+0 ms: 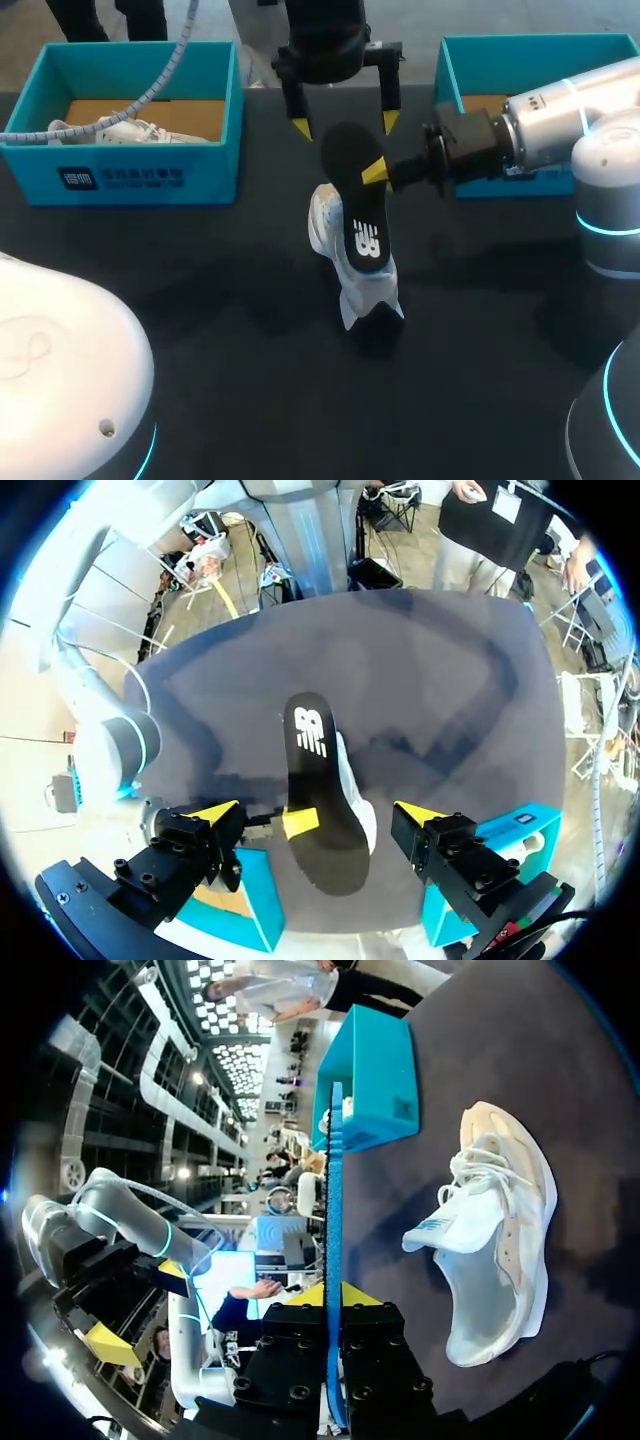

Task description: Take the shoe out of the shoebox, open the shoe tongue, remove and reinsert the insole, then place the shoe into the shoebox

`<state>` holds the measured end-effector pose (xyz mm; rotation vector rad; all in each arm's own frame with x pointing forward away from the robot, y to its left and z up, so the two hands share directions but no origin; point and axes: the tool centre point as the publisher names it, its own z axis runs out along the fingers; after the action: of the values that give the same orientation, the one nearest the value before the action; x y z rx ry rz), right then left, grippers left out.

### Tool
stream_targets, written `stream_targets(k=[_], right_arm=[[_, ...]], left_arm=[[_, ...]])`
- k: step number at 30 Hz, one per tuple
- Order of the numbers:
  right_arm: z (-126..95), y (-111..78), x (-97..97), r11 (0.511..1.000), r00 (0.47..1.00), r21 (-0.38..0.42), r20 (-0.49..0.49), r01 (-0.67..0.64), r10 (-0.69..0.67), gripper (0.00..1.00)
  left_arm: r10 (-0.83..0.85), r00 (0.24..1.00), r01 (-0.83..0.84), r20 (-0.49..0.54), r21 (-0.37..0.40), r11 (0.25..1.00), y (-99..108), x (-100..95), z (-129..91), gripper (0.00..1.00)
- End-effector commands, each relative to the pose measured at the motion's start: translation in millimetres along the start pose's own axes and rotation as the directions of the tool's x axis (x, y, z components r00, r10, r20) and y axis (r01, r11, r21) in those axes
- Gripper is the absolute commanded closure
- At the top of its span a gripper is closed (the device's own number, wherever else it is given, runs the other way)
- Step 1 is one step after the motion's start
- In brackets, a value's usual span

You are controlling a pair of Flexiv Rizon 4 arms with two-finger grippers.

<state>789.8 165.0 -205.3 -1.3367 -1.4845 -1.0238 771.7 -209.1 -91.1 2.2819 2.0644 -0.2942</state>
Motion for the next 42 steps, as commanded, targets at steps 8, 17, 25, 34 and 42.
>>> stream_targets(k=[8, 17, 25, 34, 42], right_arm=[[2, -3.2, -0.5, 1.0, 1.0, 0.001, -0.007, 0.005, -0.005, 1.0], [3, -6.0, -0.3, 1.0, 1.0, -0.006, -0.012, 0.004, -0.004, 1.0], [3, -7.3, -0.8, 1.0, 1.0, -0.012, -0.011, 0.001, -0.001, 1.0], [4, -6.2, -0.5, 1.0, 1.0, -0.006, -0.011, 0.004, -0.005, 1.0], [3, -10.1, -1.3, 1.0, 1.0, -0.011, -0.014, -0.001, 0.001, 1.0]], left_arm=[[-0.025, 1.0, 0.025, 0.01, -0.018, 1.0, -2, 6.1, 2, 0.0], [-0.028, 0.996, 0.031, 0.086, -0.035, 0.999, 1, 1.6, 4, 0.0], [0.013, 0.943, 0.017, 0.334, -0.086, 0.996, 0, -1.3, 10, 0.0], [-0.005, 0.853, 0.065, 0.522, -0.097, 0.993, -6, 5.8, 13, 0.0], [-0.011, 0.749, 0.117, 0.663, -0.116, 0.986, -10, 15.2, 16, 0.0]])
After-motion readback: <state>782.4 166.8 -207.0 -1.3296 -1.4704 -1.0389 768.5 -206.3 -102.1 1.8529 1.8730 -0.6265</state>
